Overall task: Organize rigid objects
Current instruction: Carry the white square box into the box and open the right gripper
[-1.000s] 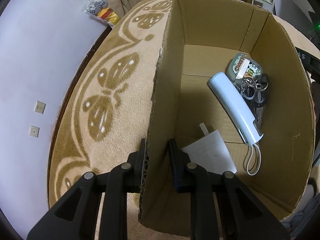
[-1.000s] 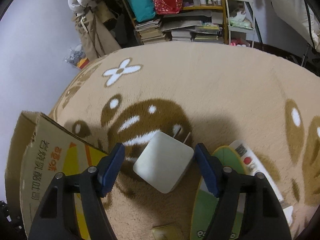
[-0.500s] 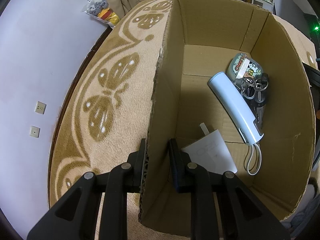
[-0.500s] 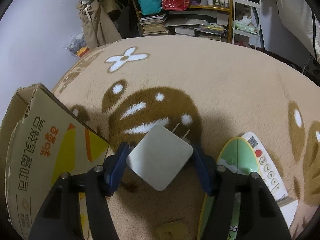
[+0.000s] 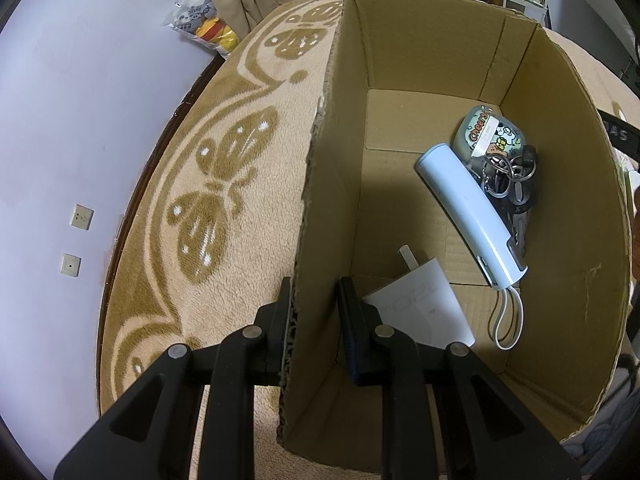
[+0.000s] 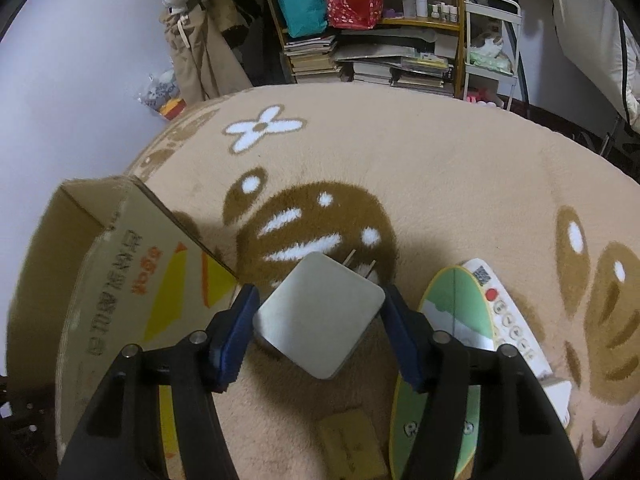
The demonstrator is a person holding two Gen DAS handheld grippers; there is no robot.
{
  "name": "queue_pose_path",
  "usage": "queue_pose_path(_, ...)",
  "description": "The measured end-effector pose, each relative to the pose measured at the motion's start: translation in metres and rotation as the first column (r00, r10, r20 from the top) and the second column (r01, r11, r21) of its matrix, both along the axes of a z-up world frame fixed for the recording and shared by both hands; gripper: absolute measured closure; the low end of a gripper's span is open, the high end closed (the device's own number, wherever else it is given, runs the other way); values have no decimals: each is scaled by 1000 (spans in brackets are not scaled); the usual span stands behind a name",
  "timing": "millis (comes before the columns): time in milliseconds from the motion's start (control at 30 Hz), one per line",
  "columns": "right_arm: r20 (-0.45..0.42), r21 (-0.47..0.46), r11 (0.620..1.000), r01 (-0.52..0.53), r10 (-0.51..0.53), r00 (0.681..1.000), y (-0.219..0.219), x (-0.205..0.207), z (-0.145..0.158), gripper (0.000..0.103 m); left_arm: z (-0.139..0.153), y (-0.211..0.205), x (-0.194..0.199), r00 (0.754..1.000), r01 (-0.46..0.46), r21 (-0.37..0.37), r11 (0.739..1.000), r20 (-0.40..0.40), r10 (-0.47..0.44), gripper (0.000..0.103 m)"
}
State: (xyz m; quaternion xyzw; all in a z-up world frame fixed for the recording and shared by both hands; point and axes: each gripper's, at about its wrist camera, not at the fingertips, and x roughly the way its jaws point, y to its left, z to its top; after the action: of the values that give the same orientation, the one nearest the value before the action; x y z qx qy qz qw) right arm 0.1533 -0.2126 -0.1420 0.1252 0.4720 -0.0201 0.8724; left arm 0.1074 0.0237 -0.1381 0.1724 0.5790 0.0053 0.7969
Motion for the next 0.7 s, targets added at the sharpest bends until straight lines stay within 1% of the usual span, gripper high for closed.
queue_pose_path(233,38,27,1000,-3,2,999,-1,-24,27,37,0,-1,0,1000,-1,0,1000,1,1,83)
queue_pose_path(333,78,27,1000,-8,6,997,5,-33,43,37,1,-2,-1,1000,-2,2,1000,2,2,83)
queue_pose_path(500,145,61,997,-38,28,989,16,-46,67,37,2,-2,-1,1000,-2,1,1000,3,2,83)
queue_pose_path(700,232,83,992,-95,74,970,34,-55,98,37,2,-2,-1,1000,-1,4,1000,4,1,83)
